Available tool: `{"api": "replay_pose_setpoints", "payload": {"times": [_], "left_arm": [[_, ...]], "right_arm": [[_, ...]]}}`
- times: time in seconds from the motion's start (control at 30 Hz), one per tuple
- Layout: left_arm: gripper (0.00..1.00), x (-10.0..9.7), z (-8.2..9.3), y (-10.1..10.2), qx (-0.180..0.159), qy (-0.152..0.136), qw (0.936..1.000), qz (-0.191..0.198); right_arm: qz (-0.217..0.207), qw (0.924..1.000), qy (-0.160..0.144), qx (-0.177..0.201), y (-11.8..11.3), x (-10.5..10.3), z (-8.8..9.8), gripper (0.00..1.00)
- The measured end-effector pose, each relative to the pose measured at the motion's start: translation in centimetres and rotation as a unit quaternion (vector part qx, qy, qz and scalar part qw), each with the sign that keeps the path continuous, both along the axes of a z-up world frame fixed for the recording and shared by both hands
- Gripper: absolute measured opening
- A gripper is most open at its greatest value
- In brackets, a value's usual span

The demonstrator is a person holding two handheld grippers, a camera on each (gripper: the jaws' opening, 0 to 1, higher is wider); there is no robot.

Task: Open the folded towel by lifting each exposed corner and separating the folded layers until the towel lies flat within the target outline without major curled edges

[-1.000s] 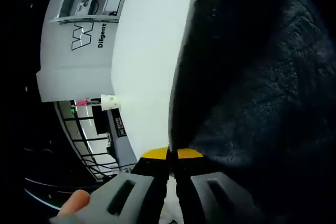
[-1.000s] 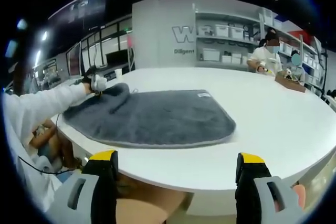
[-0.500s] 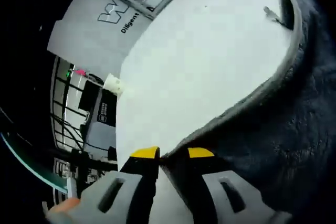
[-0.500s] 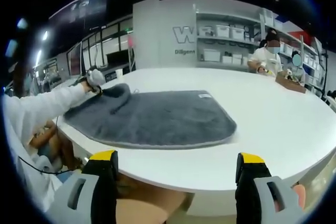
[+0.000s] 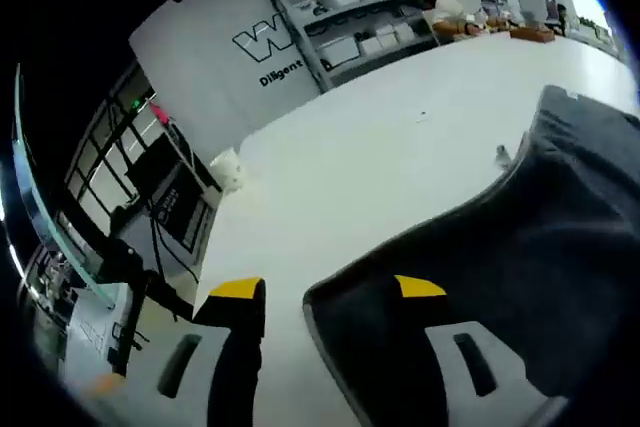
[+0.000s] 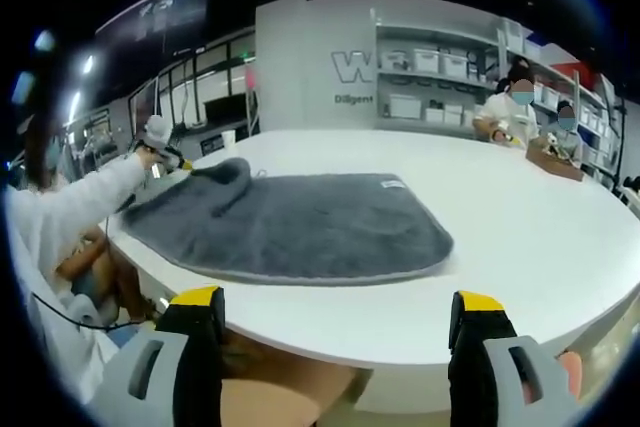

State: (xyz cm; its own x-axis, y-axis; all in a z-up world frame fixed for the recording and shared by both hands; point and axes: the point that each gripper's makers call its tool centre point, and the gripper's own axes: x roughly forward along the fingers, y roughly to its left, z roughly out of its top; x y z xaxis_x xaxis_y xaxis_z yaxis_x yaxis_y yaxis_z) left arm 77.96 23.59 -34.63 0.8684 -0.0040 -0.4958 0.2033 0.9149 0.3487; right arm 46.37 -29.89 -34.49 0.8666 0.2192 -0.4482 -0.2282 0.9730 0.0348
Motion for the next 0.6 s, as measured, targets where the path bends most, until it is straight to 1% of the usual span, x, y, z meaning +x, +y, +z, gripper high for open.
{"api": "replay_pose_setpoints", "payload": {"times": [0.1, 0.13, 0.17, 0.2, 0.27, 0.33, 0.4, 0.43, 0.5, 0.53, 0.57, 0.6], "left_arm": [[0.59, -1.7, 1.1, -1.9, -0.043, -0.016, 0.9985, -0.030], [0.60, -2.5, 1.4, -2.6, -0.059, -0.014, 0.9974, -0.038], [0.64, -3.5, 2.0, -3.8, -0.086, -0.022, 0.9945, -0.056], [0.66, -4.3, 2.4, -4.7, -0.102, -0.025, 0.9921, -0.068], [0.72, -5.8, 3.2, -6.0, -0.127, -0.027, 0.9876, -0.089], [0.75, -7.5, 4.2, -7.4, -0.148, -0.038, 0.9821, -0.110], [0.79, -8.9, 4.7, -8.6, -0.169, -0.040, 0.9760, -0.131], [0.80, -9.8, 5.0, -9.3, -0.184, -0.039, 0.9718, -0.142], [0.84, -11.4, 5.6, -10.3, -0.197, -0.041, 0.9659, -0.163], [0.85, -12.7, 5.7, -10.8, -0.195, -0.040, 0.9647, -0.172], [0.86, -13.2, 5.8, -11.1, -0.196, -0.040, 0.9637, -0.177], [0.87, -14.2, 6.3, -11.5, -0.201, -0.046, 0.9603, -0.188]], "right_arm": [[0.002, 1.0000, 0.001, -0.003, 0.2, 0.0, 0.0, 0.93], [0.002, 1.0000, 0.001, -0.004, 0.2, 0.0, 0.0, 0.93], [0.002, 1.0000, 0.001, -0.004, 0.2, 0.0, 0.0, 0.93], [0.002, 1.0000, 0.001, -0.005, 0.3, 0.0, 0.0, 0.93], [0.002, 1.0000, 0.001, -0.006, 0.3, 0.1, 0.0, 0.93], [0.002, 1.0000, 0.002, -0.009, 0.3, 0.1, 0.0, 0.93], [0.003, 0.9999, 0.003, -0.011, 0.4, 0.2, -0.1, 0.93], [0.003, 0.9999, 0.003, -0.011, 0.5, 0.2, -0.1, 0.93], [0.004, 0.9999, 0.006, -0.012, 0.6, 0.4, -0.3, 0.93], [0.004, 0.9999, 0.007, -0.013, 0.6, 0.4, -0.4, 0.93], [0.005, 0.9998, 0.009, -0.015, 0.7, 0.5, -0.5, 0.93], [0.006, 0.9998, 0.010, -0.016, 0.8, 0.5, -0.6, 0.93]]}}
